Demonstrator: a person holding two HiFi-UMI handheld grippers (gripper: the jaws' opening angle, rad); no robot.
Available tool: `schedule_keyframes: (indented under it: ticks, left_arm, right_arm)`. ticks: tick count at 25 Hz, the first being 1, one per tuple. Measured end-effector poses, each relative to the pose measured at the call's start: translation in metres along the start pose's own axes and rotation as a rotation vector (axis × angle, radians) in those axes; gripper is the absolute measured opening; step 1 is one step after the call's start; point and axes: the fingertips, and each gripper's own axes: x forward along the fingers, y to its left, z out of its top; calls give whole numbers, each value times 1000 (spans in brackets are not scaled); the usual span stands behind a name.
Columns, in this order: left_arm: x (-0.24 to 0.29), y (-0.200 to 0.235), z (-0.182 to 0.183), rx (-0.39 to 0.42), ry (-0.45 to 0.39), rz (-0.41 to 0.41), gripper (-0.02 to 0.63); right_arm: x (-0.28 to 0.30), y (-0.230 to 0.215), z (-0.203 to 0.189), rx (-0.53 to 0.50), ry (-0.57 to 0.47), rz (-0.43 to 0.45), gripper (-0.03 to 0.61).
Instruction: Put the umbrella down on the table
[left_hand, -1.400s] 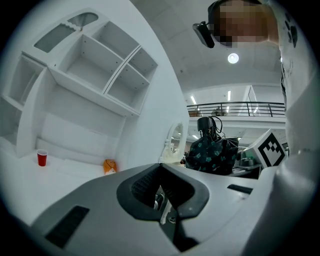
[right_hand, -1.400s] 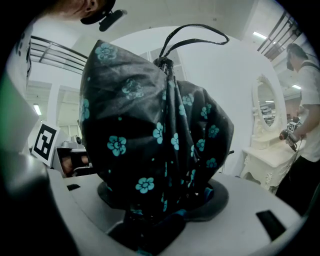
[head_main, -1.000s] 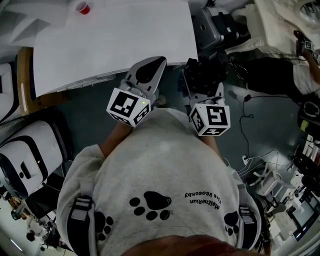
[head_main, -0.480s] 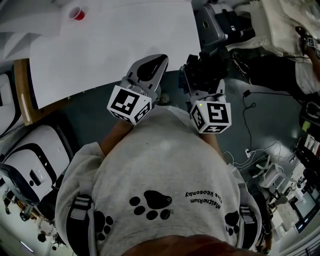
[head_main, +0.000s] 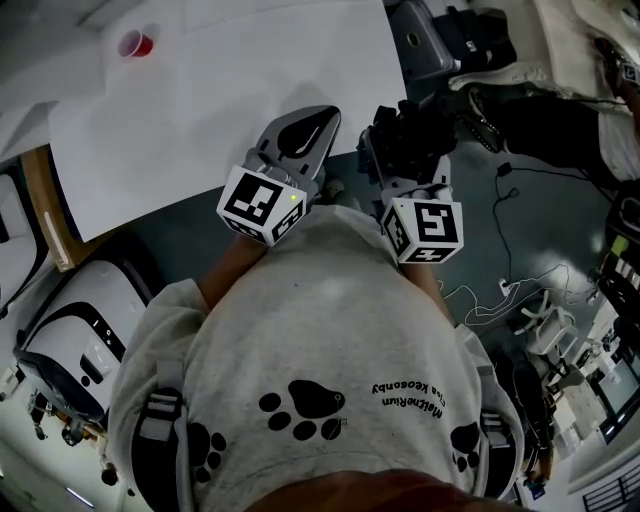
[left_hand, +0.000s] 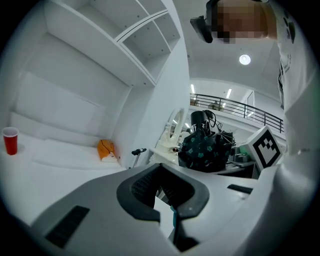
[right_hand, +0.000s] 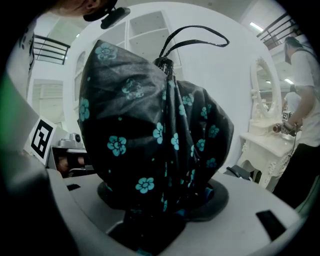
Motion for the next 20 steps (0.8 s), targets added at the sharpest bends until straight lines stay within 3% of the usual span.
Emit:
schedule_keyframes:
  ticks: [9, 20]
  left_arm:
    - [46, 29, -23, -37, 79, -32, 15]
    - [60, 46, -48, -80, 126, -44, 16]
  right_arm:
    - [44, -27, -14, 31, 71, -17, 288]
    - [75, -33, -38, 49, 145, -3, 288]
